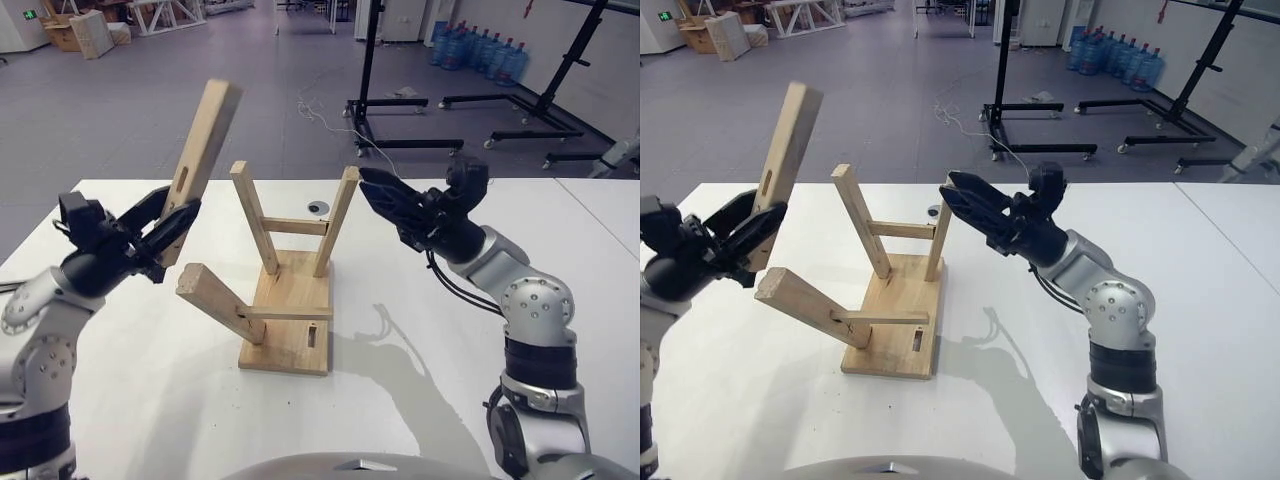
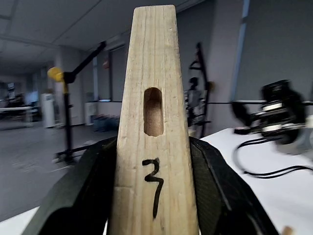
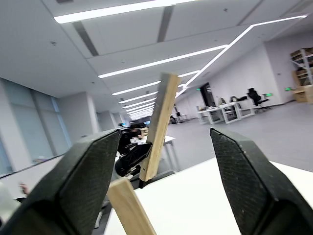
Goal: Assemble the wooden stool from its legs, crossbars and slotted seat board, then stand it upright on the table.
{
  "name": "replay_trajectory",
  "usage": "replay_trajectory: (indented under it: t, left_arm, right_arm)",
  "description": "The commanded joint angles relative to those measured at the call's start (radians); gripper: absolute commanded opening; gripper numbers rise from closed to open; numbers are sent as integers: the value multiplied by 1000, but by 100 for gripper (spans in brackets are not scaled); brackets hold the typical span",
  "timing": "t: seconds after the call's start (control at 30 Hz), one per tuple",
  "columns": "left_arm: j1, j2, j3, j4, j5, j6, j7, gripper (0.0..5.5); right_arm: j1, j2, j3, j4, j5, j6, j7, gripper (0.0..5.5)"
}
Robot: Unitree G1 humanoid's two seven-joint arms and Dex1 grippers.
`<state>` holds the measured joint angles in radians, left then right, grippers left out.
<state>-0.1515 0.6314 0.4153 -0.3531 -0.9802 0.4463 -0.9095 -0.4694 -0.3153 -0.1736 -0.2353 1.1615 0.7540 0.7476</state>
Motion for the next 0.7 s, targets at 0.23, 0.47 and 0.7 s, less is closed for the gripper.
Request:
replay_trajectory:
  t: [0.23,0.47,0.7]
  left_arm:
    - [-367,70,-275,356,67,147,-333,205]
    - [-432,27,-355,414,110,178,-435,205]
    - [-413,48,-359,374,154,164,-461,205]
  right_arm:
    - [-174,146,121,106,-76,-75,83,337]
    - [-176,217,161,120,-162,-135,66,337]
    - [-175,216,207,174,-267,-155,75,337]
